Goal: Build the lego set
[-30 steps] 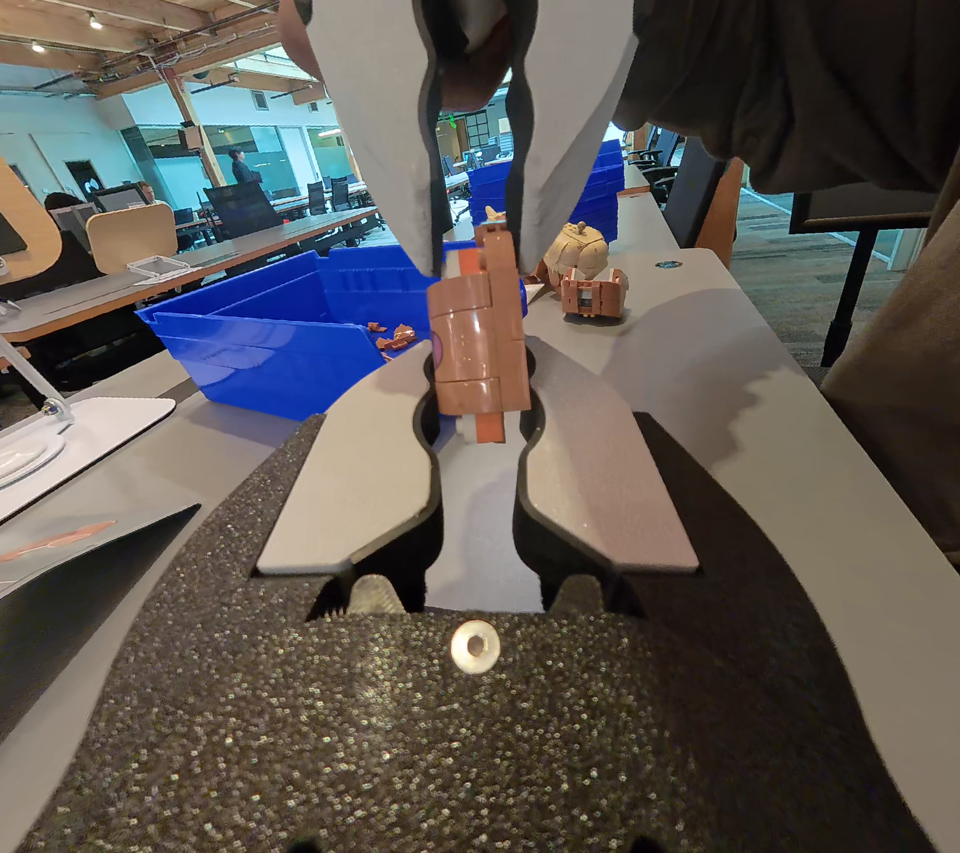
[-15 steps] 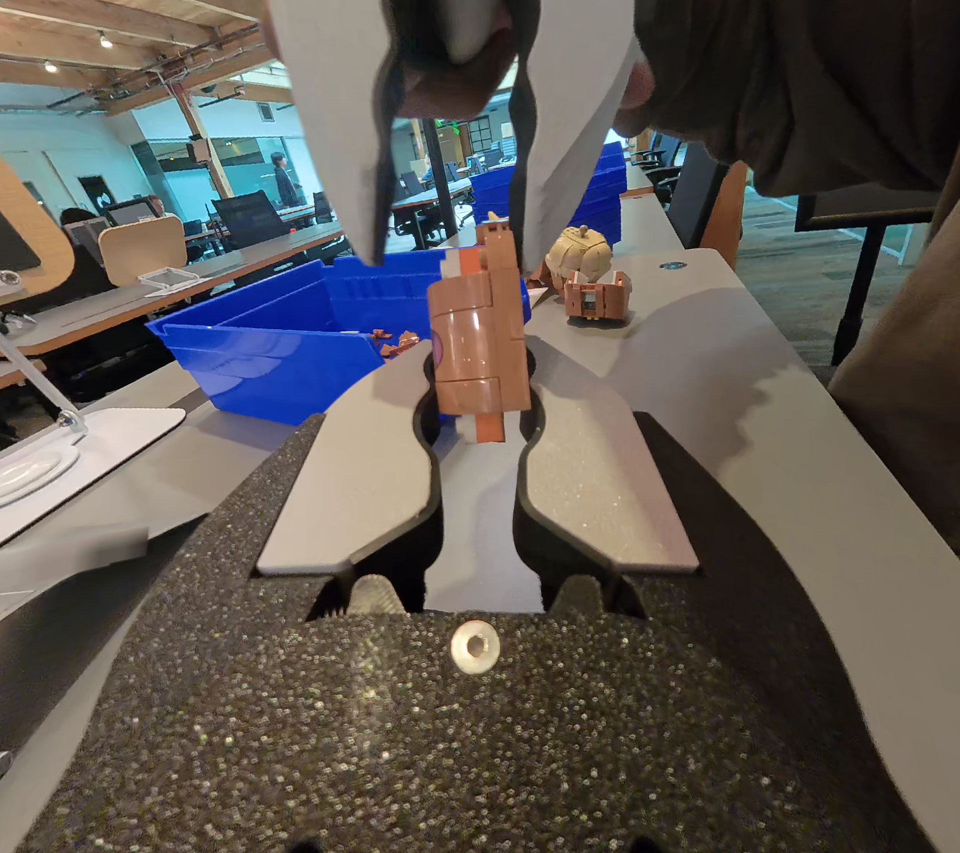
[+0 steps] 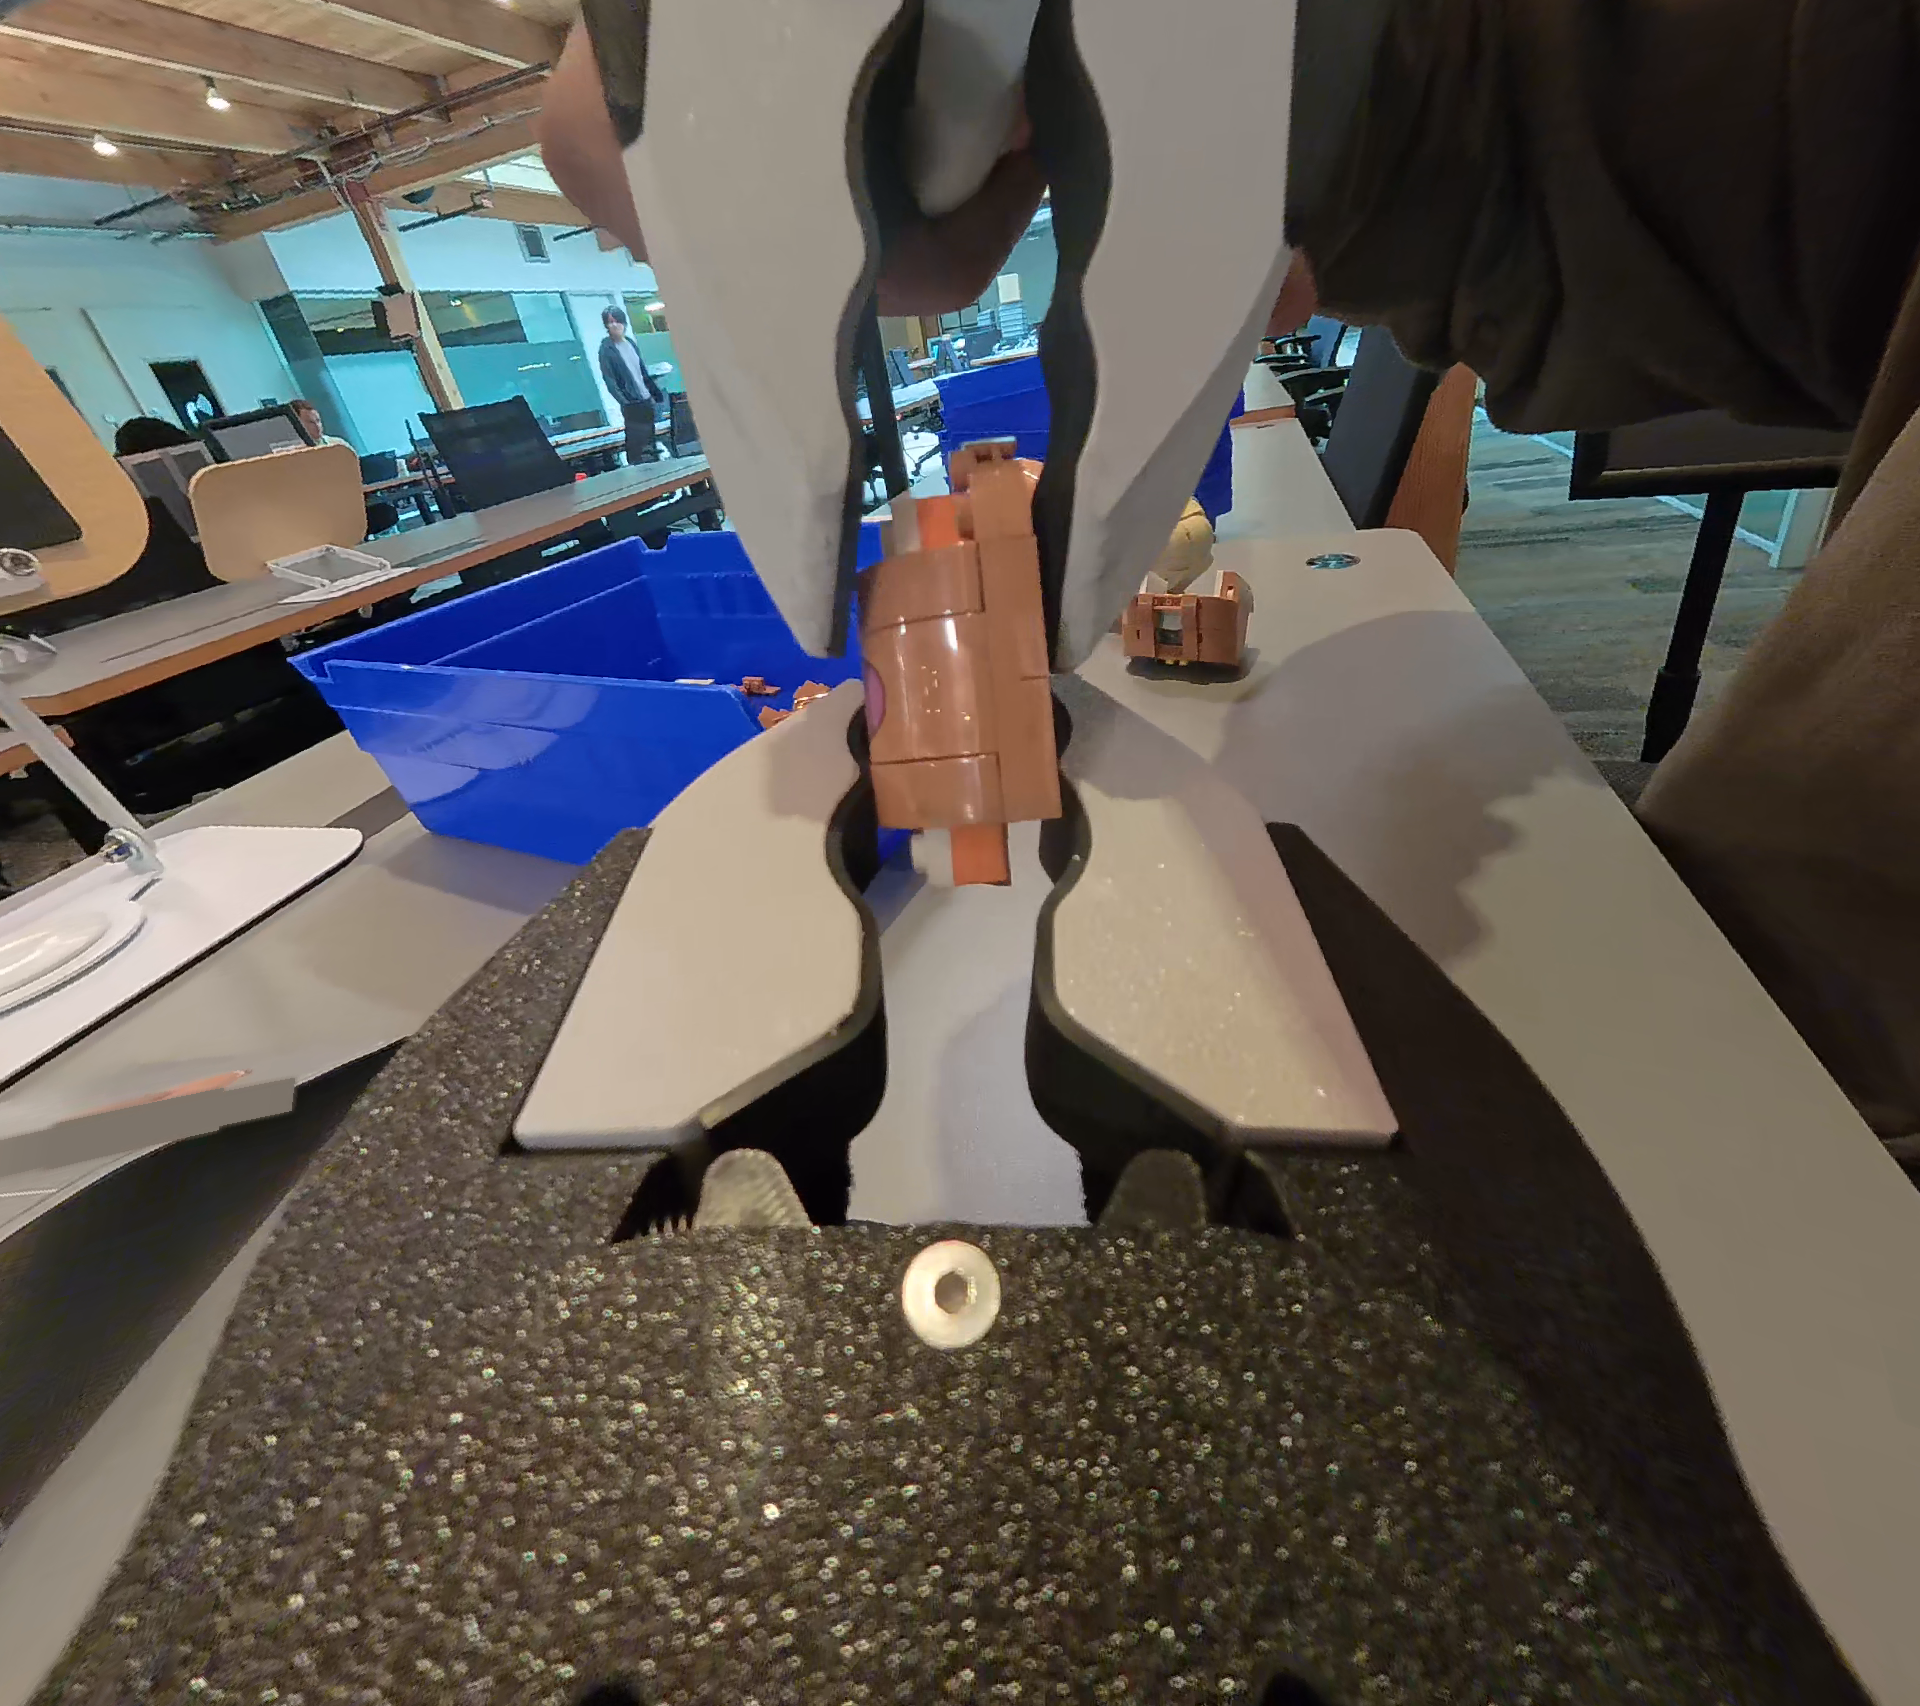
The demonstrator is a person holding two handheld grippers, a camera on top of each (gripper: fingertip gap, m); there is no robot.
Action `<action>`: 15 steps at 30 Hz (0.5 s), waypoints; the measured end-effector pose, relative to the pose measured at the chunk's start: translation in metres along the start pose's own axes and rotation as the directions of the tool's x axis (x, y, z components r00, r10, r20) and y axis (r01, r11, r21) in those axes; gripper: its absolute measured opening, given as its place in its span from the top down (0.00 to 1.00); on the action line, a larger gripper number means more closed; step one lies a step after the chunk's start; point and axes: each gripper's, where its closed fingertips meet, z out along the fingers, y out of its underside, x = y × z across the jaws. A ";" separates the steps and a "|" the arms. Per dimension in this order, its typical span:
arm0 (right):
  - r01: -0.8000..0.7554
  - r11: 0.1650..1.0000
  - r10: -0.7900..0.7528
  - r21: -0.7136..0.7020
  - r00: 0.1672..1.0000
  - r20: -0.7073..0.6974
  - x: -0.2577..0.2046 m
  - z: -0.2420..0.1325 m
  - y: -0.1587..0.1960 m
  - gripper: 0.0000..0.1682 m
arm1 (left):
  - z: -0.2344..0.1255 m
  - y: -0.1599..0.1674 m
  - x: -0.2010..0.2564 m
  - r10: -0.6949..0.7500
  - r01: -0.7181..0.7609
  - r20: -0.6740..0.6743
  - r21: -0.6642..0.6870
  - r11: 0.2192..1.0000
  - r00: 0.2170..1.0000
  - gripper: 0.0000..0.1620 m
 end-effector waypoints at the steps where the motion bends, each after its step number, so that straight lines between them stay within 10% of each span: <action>1: 0.000 1.000 0.000 0.002 1.000 0.002 0.000 0.000 0.000 0.86 | 0.000 0.000 0.000 0.000 0.000 -0.002 -0.001 1.000 1.000 0.83; 15: 0.024 0.999 -0.023 0.038 1.000 -0.007 0.000 0.003 0.002 0.87 | -0.001 0.004 -0.001 0.007 -0.007 0.000 -0.027 1.000 1.000 0.83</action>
